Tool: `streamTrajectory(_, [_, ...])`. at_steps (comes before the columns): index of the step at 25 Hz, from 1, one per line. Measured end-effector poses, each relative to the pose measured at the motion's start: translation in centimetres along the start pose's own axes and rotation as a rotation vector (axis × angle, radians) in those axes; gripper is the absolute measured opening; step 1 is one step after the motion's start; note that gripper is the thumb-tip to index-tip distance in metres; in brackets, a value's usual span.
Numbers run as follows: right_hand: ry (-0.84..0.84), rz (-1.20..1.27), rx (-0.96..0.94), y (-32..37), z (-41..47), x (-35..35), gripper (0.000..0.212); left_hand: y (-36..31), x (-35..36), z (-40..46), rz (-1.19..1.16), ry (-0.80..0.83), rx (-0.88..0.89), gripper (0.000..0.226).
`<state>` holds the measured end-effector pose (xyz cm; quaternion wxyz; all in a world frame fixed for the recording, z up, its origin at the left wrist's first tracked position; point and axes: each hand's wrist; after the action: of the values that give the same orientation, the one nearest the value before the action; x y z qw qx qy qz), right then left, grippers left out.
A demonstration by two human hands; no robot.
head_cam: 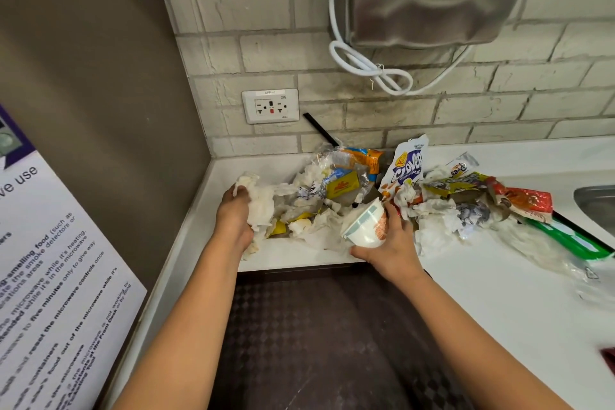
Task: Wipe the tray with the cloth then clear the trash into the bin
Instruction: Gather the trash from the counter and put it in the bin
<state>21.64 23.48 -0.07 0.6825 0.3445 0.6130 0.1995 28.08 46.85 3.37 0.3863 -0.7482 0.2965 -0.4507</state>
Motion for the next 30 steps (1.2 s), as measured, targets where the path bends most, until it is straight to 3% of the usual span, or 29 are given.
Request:
streamTrajectory(7, [-0.170, 0.148, -0.058, -1.9, -4.1, -3.5, 0.108, 3.0, 3.3, -7.6, -0.162, 0.128, -0.101, 0.035])
streamTrajectory(13, [-0.279, 0.209, -0.010, -6.8, -9.4, -7.1, 0.113, 7.0, 5.7, -14.9, -0.047, 0.256, -0.232, 0.037])
streamTrajectory(18, [-0.378, 0.258, -0.088, -12.3, -13.7, -10.6, 0.107, 10.5, 6.9, -21.3, -0.044, 0.383, -0.301, 0.037])
streamTrajectory(30, [-0.432, 0.265, 0.032, -29.9, -30.0, -19.1, 0.106, 24.4, 9.0, -42.0, 0.240, 0.454, -0.387, 0.029])
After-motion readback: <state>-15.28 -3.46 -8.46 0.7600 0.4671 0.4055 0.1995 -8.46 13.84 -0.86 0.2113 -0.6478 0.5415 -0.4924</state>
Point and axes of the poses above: each hand's wrist, its own z-axis towards the middle knuckle, its own x-axis out of the palm, y = z × x, and after that the axes turned 9 degrees about -z, right-handed
